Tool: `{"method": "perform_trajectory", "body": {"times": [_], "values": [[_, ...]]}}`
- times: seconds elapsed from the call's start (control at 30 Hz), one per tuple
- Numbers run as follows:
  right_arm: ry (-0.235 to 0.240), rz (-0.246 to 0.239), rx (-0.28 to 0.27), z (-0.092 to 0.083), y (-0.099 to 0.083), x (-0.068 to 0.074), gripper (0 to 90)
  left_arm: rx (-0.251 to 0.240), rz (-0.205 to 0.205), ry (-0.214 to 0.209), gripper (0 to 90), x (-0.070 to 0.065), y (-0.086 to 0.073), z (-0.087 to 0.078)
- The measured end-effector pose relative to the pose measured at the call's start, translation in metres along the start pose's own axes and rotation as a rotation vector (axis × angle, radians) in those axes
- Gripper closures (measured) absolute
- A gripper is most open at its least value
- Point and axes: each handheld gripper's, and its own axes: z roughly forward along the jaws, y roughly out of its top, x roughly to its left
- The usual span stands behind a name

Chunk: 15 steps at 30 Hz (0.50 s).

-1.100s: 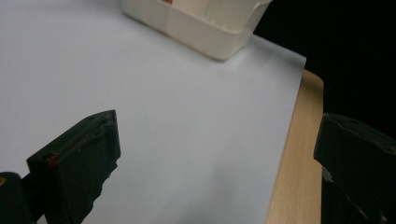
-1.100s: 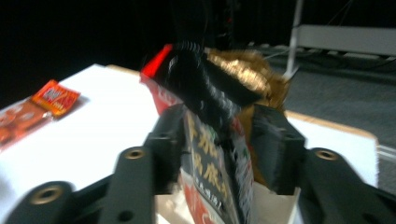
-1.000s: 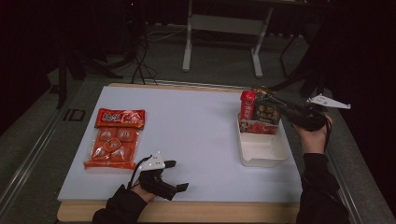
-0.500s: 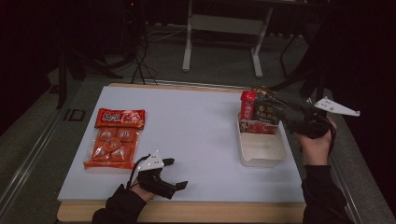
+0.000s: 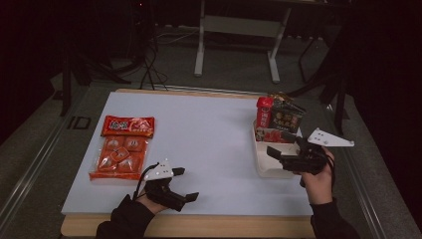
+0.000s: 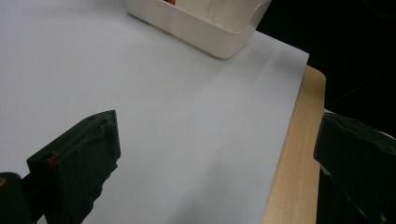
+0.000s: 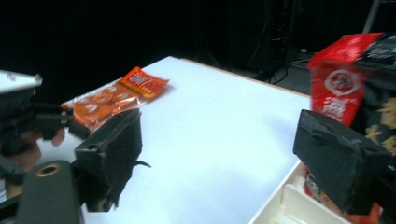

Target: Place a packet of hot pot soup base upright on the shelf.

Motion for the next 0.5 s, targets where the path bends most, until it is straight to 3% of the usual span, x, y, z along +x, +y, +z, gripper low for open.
{"method": "perform_trajectory", "body": {"times": [0.2, 0.43, 0.5], "values": [[0.040, -0.020, 0.012, 0.003, -0.008, 0.017, 17.3, -0.010, 0.013, 0.008, 2.5, 0.001, 0.009, -0.013], [0.091, -0.023, 0.019, 0.005, -0.015, 0.034, 17.0, -0.025, 0.007, 0.084, 6.6, 0.012, 0.016, -0.035], [0.102, -0.024, 0.017, 0.005, -0.016, 0.036, 17.0, -0.045, 0.000, 0.102, 13.5, 0.017, 0.016, -0.043]]}}
